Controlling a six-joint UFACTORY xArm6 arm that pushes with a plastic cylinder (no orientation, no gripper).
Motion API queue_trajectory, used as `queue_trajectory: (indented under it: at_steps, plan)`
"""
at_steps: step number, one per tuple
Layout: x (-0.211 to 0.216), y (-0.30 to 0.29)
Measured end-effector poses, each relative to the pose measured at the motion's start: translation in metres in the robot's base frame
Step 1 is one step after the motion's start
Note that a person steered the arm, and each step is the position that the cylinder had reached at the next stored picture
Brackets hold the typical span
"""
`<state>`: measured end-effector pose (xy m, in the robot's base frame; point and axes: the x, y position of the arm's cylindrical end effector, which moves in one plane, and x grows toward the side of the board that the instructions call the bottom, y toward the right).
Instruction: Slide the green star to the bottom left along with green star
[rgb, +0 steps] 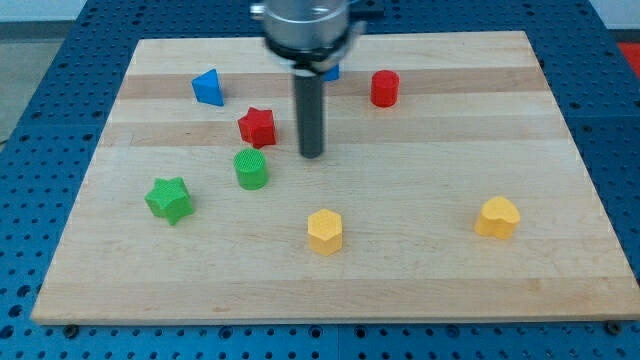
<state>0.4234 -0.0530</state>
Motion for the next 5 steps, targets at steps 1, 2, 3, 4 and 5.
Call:
queue_trajectory:
  at_steps: [1,2,3,4,5]
  plan:
    - [0.051,-0.062]
    - [0.055,-0.124]
    - [0.079,-0.153]
    - [0.097,-0.131]
    - [0.072,-0.021]
